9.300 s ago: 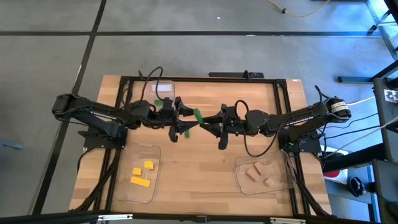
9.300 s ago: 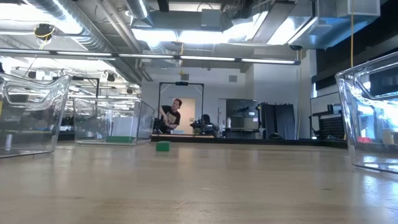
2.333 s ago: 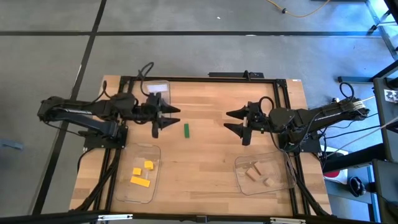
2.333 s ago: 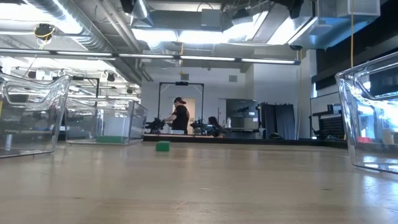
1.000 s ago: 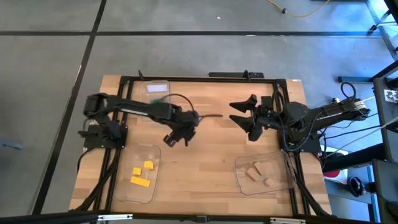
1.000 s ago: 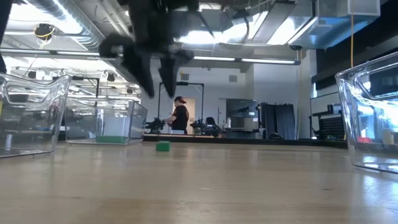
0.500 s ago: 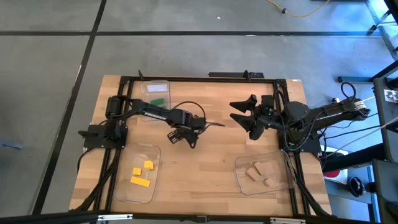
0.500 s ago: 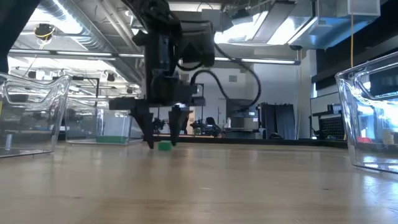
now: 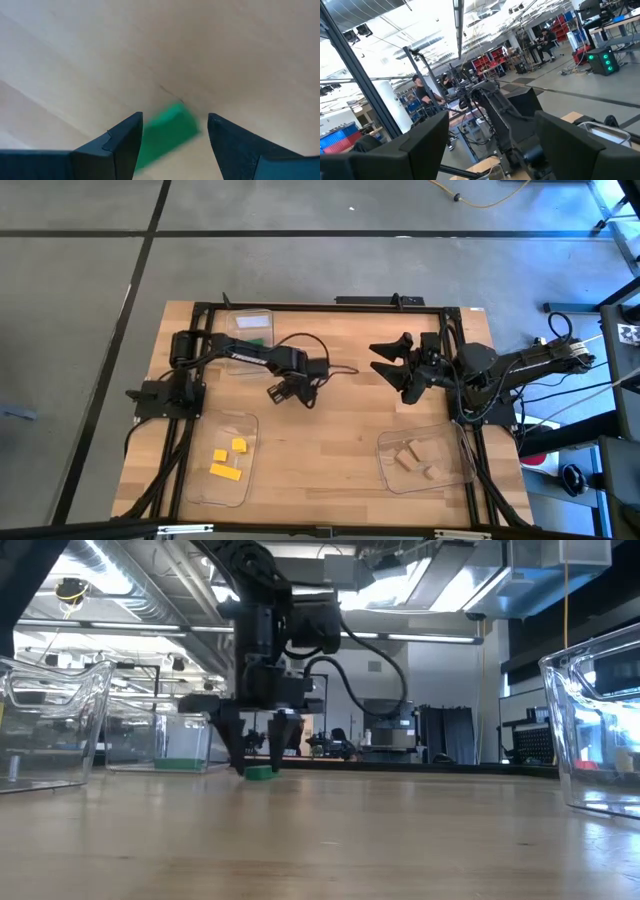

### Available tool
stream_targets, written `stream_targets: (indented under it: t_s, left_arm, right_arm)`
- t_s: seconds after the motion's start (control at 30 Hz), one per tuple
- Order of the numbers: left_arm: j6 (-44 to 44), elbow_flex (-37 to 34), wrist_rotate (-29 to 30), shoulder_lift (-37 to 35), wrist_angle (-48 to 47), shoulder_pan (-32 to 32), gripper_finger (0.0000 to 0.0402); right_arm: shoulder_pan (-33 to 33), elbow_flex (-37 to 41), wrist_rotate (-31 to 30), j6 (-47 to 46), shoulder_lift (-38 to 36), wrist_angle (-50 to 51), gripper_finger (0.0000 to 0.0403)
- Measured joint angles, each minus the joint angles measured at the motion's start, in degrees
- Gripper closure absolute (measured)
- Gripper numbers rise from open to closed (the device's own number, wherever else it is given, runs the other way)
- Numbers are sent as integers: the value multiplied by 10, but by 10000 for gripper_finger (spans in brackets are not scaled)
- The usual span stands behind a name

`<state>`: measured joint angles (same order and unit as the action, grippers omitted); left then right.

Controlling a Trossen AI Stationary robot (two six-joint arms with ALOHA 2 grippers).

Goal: Sort & place blocks by color
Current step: Put the green block into the top left transparent bin

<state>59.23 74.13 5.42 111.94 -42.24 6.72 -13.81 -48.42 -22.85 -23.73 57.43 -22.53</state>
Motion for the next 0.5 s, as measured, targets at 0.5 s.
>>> stream_targets:
  t_s: [0.5]
  left_arm:
    - [-51, 0, 32, -11, -44, 17, 187]
  right_arm:
    - [0, 0, 0, 3, 0, 10, 108]
